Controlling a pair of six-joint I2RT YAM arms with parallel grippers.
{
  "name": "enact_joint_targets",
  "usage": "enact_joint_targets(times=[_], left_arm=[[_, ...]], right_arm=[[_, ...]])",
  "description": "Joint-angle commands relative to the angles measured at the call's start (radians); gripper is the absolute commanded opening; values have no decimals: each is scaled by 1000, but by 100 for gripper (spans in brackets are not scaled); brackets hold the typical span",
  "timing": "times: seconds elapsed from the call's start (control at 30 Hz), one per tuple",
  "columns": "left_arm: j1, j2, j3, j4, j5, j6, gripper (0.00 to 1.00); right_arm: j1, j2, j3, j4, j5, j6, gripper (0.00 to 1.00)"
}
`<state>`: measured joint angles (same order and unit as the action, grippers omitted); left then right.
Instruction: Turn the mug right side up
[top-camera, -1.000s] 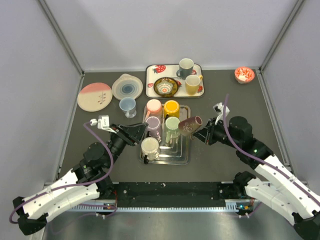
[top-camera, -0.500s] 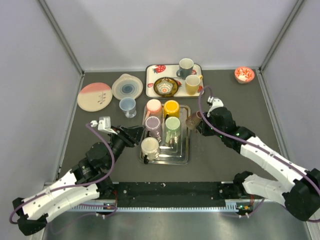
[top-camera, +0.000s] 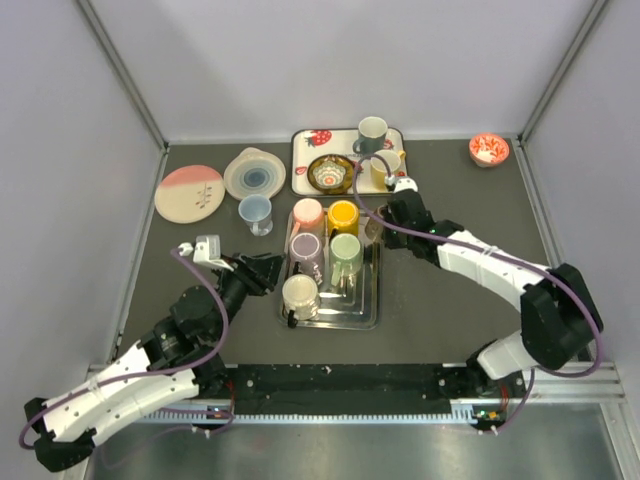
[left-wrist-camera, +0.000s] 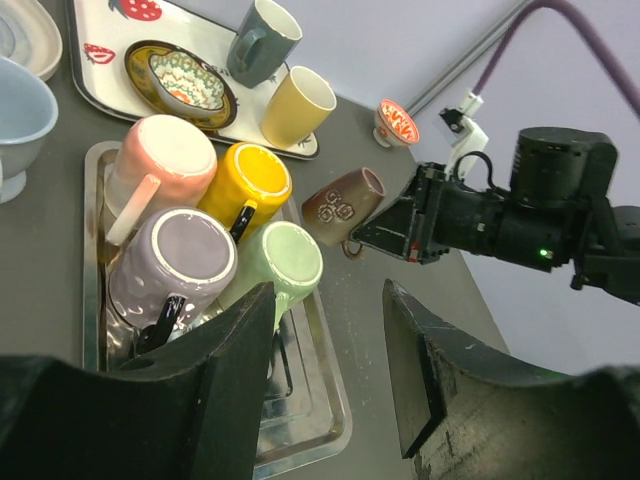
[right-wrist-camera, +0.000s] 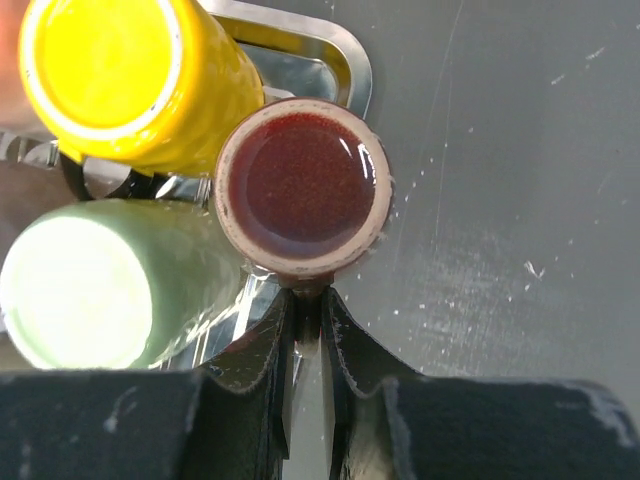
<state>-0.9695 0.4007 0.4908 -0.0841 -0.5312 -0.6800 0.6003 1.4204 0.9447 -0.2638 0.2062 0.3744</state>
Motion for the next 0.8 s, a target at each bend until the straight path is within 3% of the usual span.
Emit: enact_joint_targets(times=[0.0,0.27,0.77], left_arm=[[3,-31,22,6,-27,16,52],[3,-42,15,-6,-24,17,52],[3,-30,-11,12,-13,-4,52]], right_arm=[[4,78,115,86,45,-42,0],[4,212,174,101,38,-60,0],[18,262,163,144,-59,-66,0]])
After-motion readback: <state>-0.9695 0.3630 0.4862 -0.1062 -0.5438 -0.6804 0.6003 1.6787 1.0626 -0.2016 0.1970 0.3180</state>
